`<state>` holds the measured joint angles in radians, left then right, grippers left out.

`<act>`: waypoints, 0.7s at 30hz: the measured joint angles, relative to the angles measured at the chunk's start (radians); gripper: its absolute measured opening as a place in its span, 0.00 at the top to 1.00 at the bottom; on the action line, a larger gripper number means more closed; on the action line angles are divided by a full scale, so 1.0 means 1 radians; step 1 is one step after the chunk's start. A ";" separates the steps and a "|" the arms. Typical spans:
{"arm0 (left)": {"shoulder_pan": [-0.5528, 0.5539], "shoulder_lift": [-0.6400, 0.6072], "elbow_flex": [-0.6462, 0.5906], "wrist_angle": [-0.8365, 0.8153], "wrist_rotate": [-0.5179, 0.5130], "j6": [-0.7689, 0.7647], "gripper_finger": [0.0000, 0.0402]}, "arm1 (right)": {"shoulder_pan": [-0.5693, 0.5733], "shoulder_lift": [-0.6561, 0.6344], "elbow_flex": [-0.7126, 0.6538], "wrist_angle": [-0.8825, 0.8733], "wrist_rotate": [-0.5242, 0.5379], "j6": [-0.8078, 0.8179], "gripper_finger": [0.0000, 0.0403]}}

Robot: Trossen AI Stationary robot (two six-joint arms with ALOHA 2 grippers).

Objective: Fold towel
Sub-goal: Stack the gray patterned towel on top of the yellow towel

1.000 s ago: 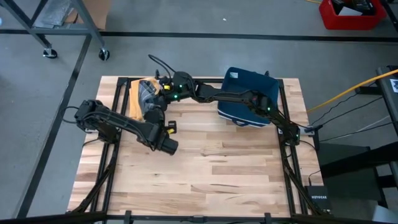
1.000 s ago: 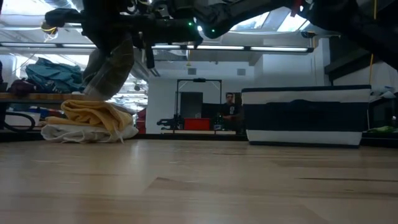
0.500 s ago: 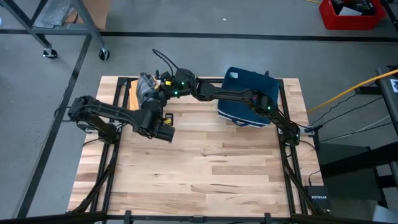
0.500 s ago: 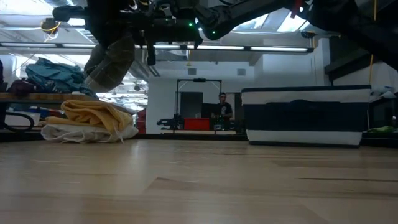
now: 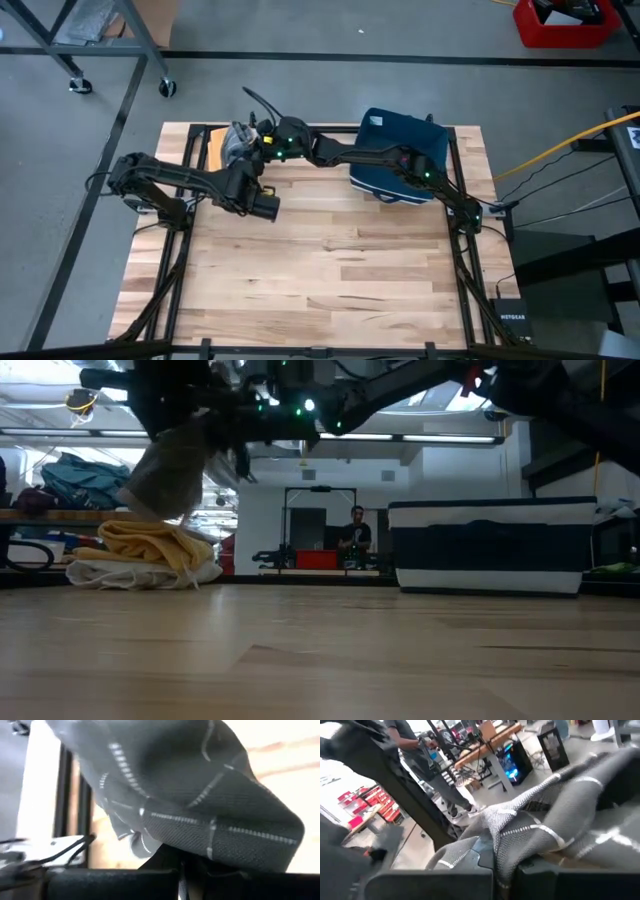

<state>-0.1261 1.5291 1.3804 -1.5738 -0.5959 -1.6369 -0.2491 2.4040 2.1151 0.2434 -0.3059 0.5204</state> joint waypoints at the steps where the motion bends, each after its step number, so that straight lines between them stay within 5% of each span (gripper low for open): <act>1: 0.006 0.000 -0.004 -0.006 0.024 0.020 1.00 | 0.000 0.011 0.000 0.000 -0.002 0.006 0.97; 11: 0.018 0.000 -0.198 0.007 0.073 -0.002 1.00 | -0.007 0.107 -0.002 0.138 0.016 -0.002 0.97; 21: 0.019 -0.018 -0.214 0.004 0.042 -0.012 1.00 | -0.012 0.116 -0.001 0.266 0.026 0.000 0.97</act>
<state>-0.1074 1.5111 1.1664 -1.5697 -0.5541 -1.6492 -0.2612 2.5198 2.1137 0.5097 -0.2794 0.5200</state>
